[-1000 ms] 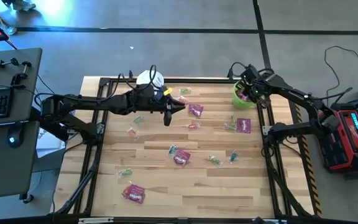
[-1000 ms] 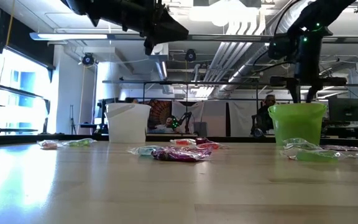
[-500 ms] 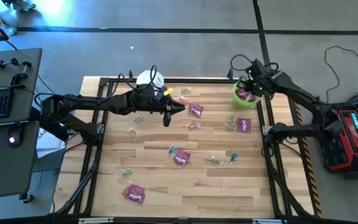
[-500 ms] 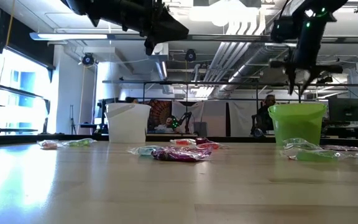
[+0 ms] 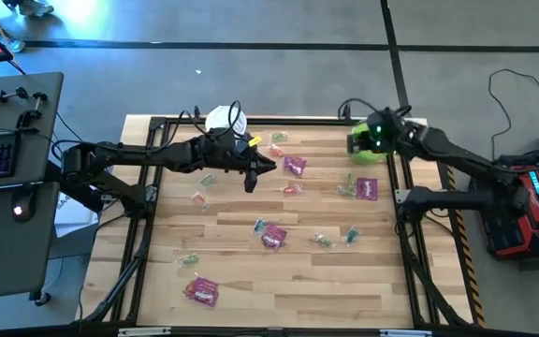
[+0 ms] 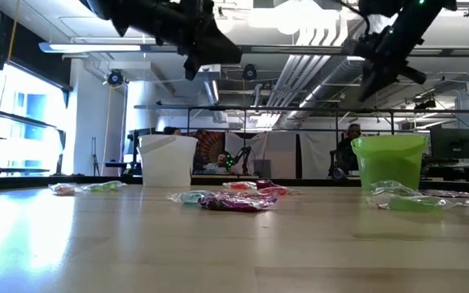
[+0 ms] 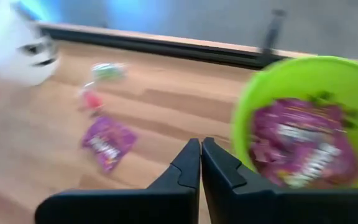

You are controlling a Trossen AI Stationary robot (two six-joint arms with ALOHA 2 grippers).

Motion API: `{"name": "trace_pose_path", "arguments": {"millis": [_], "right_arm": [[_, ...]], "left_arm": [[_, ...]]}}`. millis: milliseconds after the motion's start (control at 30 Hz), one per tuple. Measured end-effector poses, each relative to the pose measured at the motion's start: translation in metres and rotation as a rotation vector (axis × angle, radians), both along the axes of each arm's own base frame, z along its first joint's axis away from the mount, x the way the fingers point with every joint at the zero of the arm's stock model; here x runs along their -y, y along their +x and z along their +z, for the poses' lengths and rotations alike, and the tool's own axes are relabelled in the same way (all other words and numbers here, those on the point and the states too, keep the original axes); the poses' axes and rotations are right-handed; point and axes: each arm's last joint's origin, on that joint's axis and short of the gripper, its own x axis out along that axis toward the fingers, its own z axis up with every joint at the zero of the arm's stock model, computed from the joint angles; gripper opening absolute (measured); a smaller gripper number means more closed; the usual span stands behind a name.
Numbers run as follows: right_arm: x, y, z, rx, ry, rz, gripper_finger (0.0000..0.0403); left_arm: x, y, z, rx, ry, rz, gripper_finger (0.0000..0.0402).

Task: Sort candy by brand, put in halloween buckets
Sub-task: Put the violet candy into the green bucket

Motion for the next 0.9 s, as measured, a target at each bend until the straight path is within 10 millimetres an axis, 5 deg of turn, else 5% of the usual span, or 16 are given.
{"name": "trace_pose_path", "arguments": {"millis": [467, 900], "right_arm": [[-0.061, 0.033, -0.042, 0.095, -0.094, 0.303, 0.0], [-0.072, 0.034, -0.048, 0.118, -0.094, 0.283, 0.0]], "left_arm": [[0.001, -0.007, -0.022, -0.222, -0.013, 0.01, 0.0052], [-0.022, 0.013, -0.066, -0.309, -0.056, 0.098, 0.0069]]}}
